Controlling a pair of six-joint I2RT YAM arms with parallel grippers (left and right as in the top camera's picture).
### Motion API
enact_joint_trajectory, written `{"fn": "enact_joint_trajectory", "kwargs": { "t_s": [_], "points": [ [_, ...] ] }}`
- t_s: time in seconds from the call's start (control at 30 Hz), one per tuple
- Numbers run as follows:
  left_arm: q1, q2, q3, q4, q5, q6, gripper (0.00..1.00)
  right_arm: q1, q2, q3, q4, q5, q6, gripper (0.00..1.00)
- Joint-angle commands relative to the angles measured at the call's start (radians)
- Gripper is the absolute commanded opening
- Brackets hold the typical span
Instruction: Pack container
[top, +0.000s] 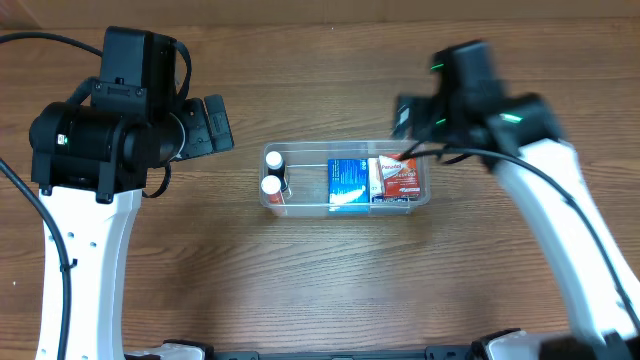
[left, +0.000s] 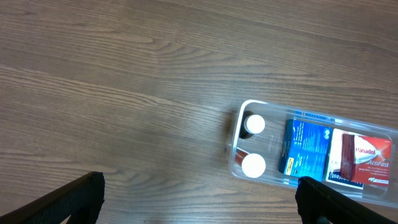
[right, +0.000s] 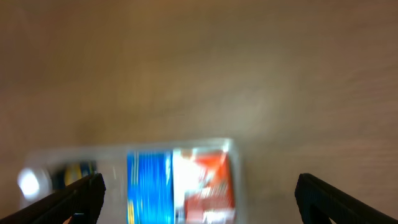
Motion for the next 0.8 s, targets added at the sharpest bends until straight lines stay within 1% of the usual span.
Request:
{"fn": "enact_joint_trajectory", "kwargs": {
  "t_s": [0.0, 0.07, 0.17, 0.2, 0.27, 0.3, 0.4, 0.5, 0.53, 0.63, 0.77],
  "points": [
    [0.005, 0.008, 0.002, -0.002, 0.002, 0.016, 1.0, -0.119, -0.017, 0.017, 0.057, -0.003, -0.037, 1.0],
    [0.005, 0.008, 0.002, -0.002, 0.003, 0.016, 1.0, -0.17, -0.006, 0.017, 0.085, -0.082, -0.093, 1.0],
    [0.023, 0.008, 0.002, 0.013, -0.002, 0.017, 1.0, -0.243, -0.001, 0.017, 0.109, -0.111, -0.101, 1.0],
    [0.039, 0.008, 0.002, 0.018, -0.001, 0.035, 1.0, -0.261, -0.004, 0.018, 0.108, -0.121, -0.102, 1.0],
    [0.1, 0.008, 0.002, 0.028, 0.023, 0.1, 1.0, -0.303, -0.024, 0.018, 0.081, -0.201, -0.103, 1.0],
    [0.14, 0.006, 0.002, 0.031, 0.055, 0.142, 1.0, -0.314, -0.044, 0.017, 0.065, -0.23, -0.136, 1.0],
    [0.204, -0.01, 0.002, 0.035, 0.157, 0.214, 1.0, -0.311, -0.116, 0.017, 0.016, -0.204, -0.161, 1.0],
    [0.24, -0.064, -0.012, 0.042, 0.17, 0.217, 1.0, -0.293, -0.185, -0.006, -0.039, -0.165, -0.163, 1.0],
    [0.24, -0.095, -0.031, 0.052, 0.17, 0.217, 1.0, -0.281, -0.215, -0.03, -0.048, -0.157, -0.162, 1.0],
    [0.24, -0.246, -0.17, 0.111, 0.17, 0.201, 1.0, -0.235, -0.302, -0.126, -0.095, -0.096, -0.161, 1.0],
    [0.24, -0.531, -0.452, 0.217, 0.161, 0.2, 1.0, -0.173, -0.474, -0.308, -0.088, -0.089, -0.108, 1.0]
  ]
}}
